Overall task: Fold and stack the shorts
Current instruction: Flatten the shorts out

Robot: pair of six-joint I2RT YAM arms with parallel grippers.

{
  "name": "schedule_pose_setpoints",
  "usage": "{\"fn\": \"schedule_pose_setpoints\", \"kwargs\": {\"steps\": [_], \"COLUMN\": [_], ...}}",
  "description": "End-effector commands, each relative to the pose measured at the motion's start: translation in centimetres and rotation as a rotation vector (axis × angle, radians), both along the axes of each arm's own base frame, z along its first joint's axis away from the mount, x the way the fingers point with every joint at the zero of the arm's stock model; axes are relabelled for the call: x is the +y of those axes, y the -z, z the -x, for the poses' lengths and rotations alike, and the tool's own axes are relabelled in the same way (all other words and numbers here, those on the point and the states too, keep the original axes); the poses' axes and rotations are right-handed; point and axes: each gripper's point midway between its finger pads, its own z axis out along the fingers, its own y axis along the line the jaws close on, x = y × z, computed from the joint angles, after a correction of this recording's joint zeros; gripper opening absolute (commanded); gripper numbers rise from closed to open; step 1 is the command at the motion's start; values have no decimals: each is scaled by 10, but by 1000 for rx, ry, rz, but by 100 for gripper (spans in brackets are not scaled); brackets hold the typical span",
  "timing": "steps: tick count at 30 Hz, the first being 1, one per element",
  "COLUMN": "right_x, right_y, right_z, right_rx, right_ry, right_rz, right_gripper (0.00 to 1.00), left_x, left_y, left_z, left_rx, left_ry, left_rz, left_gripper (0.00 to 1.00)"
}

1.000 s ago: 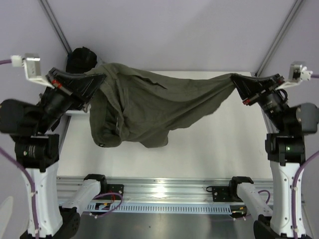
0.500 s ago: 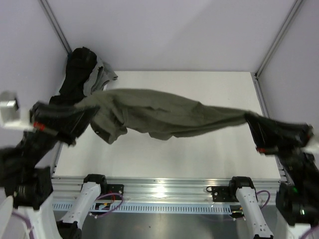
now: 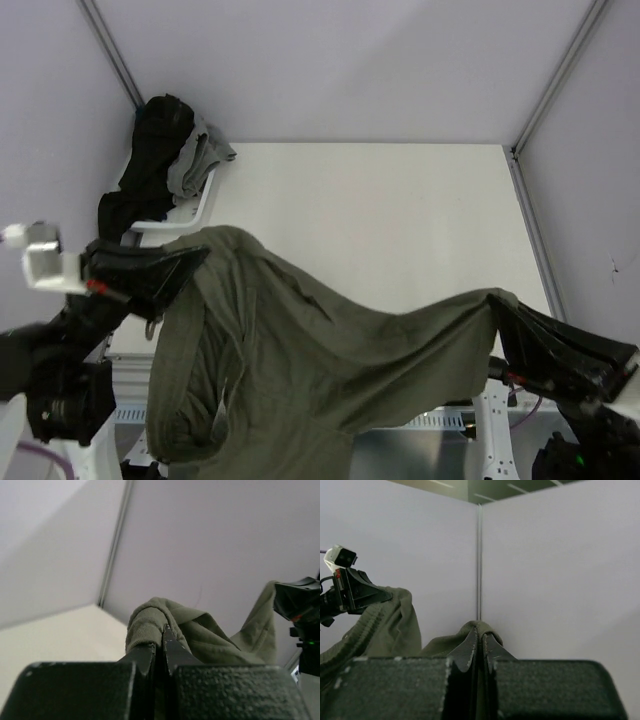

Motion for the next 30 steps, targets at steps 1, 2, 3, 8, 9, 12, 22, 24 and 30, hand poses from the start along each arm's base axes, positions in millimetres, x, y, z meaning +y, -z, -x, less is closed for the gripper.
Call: {"fn": "schedule_pose_setpoints", "kwargs": {"steps": [1,2,3,8,9,12,22,24,30], "right_x": [-2,-10,-15,-44,-51,-68,-61,-64,-65], "right_y": [31,55,67,151,185,249,367,383,375], "right_z": [-60,-92,-108,-195,-217,-267,-397,-419,-479], "right_rx": [236,329,374,620,708,869,1116,1151,1122], "right_ry": [-34,-33,-37,-35,-22,3,87,99,77], "right_rz": [-47,-83,-115,-273,-310,-405,-437,-441,-407], "right_gripper": [0,0,0,0,0,0,0,0,0], "left_x": [6,7,7,5,6,9,-16,-19,-19], "left_y": [59,80,88,183,197,250,356,349,358], "left_z": [-85,-106,-115,-181,-195,-233,-343,-363,-409], "left_rx": [279,338,359,532,560,659,831,816,819], "left_ry": [-85,-99,-99,-100,-115,-151,-34,-2,-14], "left_rz": [7,7,7,8,6,23,114,134,128], "left_gripper": [1,1,0,0,0,0,0,1,1]}}
